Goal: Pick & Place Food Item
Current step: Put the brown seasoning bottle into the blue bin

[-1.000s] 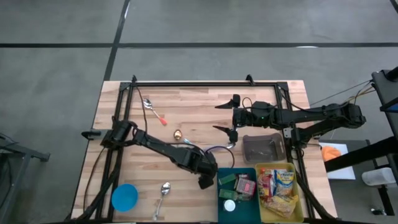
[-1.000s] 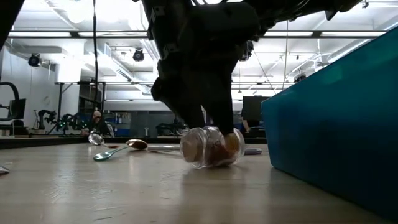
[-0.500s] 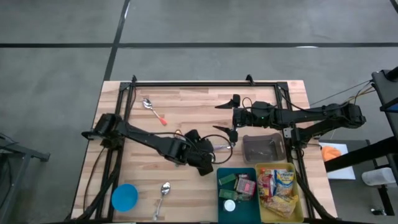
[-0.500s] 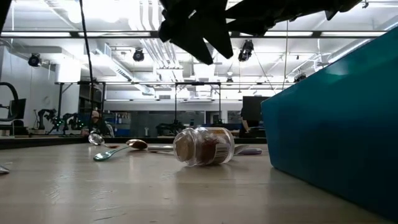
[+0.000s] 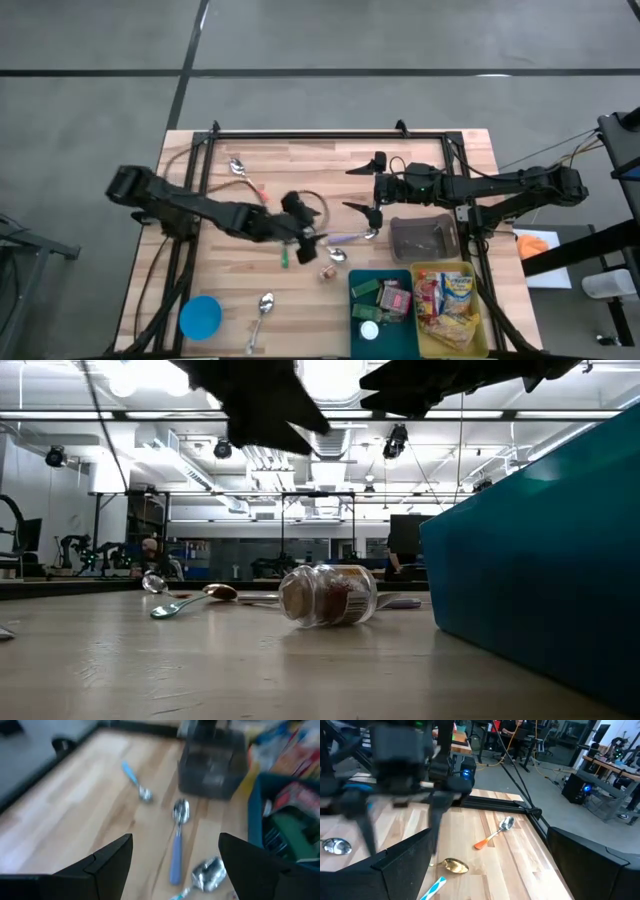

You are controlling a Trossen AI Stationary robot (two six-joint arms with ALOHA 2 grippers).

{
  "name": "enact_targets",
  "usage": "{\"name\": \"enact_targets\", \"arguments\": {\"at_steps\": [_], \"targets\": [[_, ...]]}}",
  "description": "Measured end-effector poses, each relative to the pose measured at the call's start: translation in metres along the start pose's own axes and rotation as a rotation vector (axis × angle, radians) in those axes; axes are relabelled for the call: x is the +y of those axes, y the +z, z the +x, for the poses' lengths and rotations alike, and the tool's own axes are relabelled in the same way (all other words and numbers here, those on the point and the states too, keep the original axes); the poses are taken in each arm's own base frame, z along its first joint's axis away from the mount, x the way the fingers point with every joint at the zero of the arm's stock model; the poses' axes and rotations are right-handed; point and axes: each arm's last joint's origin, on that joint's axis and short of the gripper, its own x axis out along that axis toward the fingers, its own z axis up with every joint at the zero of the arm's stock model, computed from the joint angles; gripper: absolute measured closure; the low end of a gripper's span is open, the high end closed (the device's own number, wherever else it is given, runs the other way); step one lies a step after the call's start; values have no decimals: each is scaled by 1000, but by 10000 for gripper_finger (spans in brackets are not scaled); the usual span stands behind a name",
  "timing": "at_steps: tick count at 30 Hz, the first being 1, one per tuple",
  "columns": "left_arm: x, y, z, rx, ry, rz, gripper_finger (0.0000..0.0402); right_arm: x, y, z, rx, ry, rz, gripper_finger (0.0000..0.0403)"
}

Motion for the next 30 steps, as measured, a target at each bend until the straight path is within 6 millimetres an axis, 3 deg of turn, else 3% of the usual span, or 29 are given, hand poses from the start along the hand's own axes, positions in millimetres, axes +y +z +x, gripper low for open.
{"name": "enact_targets", "arguments": {"at_steps": [7,10,20,23,30], "targets": [[54,-22,-48,-304,-2,-14,103,0,0,0,0,0,0,18],[80,-33,-70,-351,44,-56,103,0,0,0,0,0,0,18],[139,-51,-137,-388,213,-69,103,0,0,0,0,0,0,18],[149,-58,-147,-386,208,-106,103,0,0,0,-1,0,0,18],[150,-71,-143,-378,154,-105,103,0,0,0,-1,0,0,18]]}}
